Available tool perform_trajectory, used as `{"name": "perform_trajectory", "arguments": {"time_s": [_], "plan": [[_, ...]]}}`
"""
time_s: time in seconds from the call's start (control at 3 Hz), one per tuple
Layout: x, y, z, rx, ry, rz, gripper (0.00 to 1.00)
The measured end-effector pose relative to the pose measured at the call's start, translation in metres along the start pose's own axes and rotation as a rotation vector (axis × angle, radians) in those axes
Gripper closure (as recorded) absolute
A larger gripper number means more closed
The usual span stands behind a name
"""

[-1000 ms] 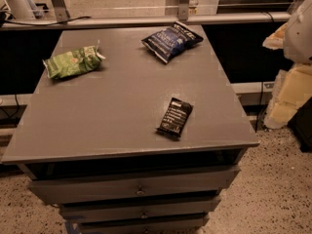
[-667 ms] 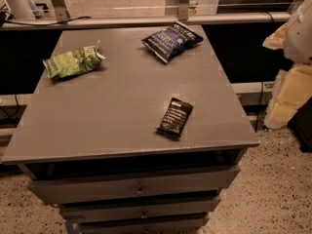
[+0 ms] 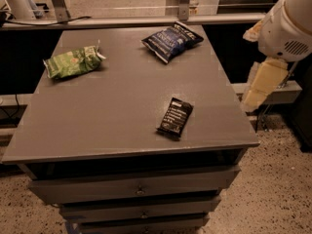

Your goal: Pick blue chip bag

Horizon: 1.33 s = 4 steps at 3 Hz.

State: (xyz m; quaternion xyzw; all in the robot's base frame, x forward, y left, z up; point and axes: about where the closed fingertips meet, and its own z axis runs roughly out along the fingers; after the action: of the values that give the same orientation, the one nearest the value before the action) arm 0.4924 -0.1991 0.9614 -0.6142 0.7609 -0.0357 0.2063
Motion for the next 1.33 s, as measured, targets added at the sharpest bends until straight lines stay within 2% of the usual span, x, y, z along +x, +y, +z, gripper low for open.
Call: {"name": "perform_trajectory", "arguments": {"time_s": [0.33, 0.67, 1.0, 1.33], "plan": [[-0.007, -0.053, 0.035, 0.079, -0.06, 0.009, 0.0], [-0.011, -0.103, 0.06, 0.115, -0.14, 0.061, 0.0], [-0.03, -0.163, 0.067, 0.157, -0.277, 0.142, 0.0], [-0.03, -0.162, 0.068, 0.153, -0.275, 0.141, 0.0]]}}
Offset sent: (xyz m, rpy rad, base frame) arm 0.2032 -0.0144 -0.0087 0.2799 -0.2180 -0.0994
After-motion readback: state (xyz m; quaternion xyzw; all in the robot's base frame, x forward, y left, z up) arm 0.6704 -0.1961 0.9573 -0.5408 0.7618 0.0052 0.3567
